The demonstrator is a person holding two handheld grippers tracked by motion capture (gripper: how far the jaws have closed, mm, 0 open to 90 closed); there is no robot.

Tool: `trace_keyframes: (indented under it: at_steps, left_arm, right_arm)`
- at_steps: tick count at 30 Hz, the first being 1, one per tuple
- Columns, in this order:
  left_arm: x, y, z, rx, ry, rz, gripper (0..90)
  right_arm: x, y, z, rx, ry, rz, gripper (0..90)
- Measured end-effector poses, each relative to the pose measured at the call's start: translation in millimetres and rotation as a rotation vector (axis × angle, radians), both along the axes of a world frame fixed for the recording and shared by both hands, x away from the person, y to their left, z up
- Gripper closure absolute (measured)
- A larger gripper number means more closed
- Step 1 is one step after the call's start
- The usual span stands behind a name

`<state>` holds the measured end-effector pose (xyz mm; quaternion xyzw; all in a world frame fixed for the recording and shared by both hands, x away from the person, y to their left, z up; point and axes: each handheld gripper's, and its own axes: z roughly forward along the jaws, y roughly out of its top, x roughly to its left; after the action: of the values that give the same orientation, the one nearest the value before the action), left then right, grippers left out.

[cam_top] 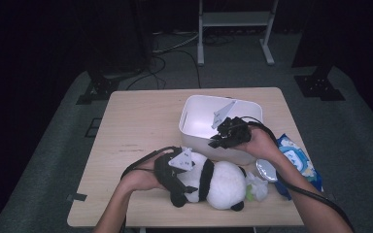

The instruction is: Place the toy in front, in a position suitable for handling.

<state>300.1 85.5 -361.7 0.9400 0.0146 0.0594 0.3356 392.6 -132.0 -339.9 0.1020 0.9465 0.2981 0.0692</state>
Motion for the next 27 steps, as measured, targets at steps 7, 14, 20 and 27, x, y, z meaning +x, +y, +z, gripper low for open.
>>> trace_keyframes:
  at_steps: [7,14,20,27]
  left_arm:
    - [-1.0,0.9,0.5,0.001,-0.002,-0.009,22.0]
    - [-1.6,4.4,3.4,-0.021,0.000,-0.006,22.0]
    - [-3.3,8.7,6.3,-0.021,-0.002,0.000,22.0]
    - [-4.8,15.9,10.1,-0.012,-0.015,0.011,21.9]
  right_arm:
    - [-5.4,-0.6,-1.3,0.011,0.035,0.017,76.9]
    - [-5.9,-4.2,4.1,0.048,0.027,-0.049,59.6]
    - [-16.9,-12.6,19.9,0.108,0.008,-0.041,55.7]
    - [-37.1,-18.1,28.0,0.169,0.028,-0.005,53.0]
